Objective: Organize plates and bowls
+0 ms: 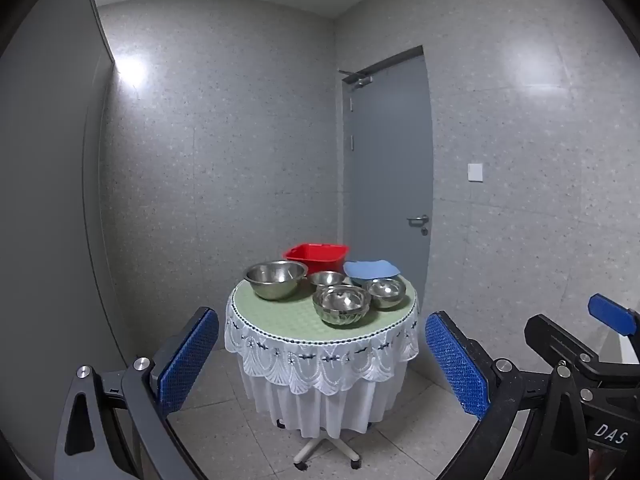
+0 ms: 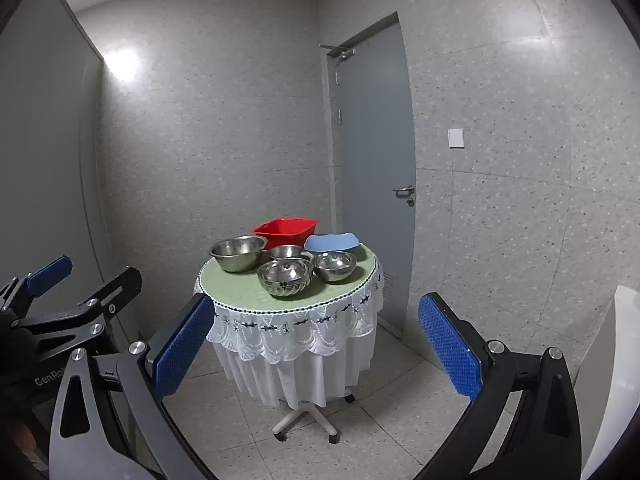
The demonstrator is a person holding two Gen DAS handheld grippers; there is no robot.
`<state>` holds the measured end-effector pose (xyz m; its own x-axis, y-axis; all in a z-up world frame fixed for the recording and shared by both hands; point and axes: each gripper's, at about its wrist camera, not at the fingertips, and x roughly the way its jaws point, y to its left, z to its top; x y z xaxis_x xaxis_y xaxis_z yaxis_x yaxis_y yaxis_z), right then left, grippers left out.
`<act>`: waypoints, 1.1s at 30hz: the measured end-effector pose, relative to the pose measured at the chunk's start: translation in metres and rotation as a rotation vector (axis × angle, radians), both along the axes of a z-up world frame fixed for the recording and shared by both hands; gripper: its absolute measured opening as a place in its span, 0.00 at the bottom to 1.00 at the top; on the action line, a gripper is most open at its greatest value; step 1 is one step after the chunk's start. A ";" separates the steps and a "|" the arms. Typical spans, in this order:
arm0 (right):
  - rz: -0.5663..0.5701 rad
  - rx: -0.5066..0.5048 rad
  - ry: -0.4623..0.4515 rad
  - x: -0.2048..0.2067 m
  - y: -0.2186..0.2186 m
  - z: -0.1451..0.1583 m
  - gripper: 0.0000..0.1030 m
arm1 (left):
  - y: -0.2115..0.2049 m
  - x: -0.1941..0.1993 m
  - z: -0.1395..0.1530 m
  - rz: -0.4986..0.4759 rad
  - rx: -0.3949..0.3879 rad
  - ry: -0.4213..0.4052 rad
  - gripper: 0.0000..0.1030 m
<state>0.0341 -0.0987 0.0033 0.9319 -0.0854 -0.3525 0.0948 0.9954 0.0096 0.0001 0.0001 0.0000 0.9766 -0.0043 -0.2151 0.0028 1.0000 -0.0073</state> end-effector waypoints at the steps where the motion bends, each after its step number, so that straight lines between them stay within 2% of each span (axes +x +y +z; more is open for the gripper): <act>1: -0.001 -0.002 -0.002 0.001 0.002 -0.001 1.00 | 0.000 0.000 0.000 -0.001 0.006 0.004 0.99; 10: 0.004 -0.003 -0.005 0.003 0.002 -0.004 1.00 | 0.006 0.008 0.003 -0.006 -0.013 0.025 0.99; 33: -0.027 -0.012 -0.001 0.005 -0.002 -0.002 1.00 | -0.006 0.007 0.002 -0.010 0.008 0.018 0.99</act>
<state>0.0387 -0.1012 0.0011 0.9297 -0.1150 -0.3500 0.1220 0.9925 -0.0020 0.0072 -0.0057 0.0015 0.9725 -0.0123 -0.2326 0.0127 0.9999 0.0002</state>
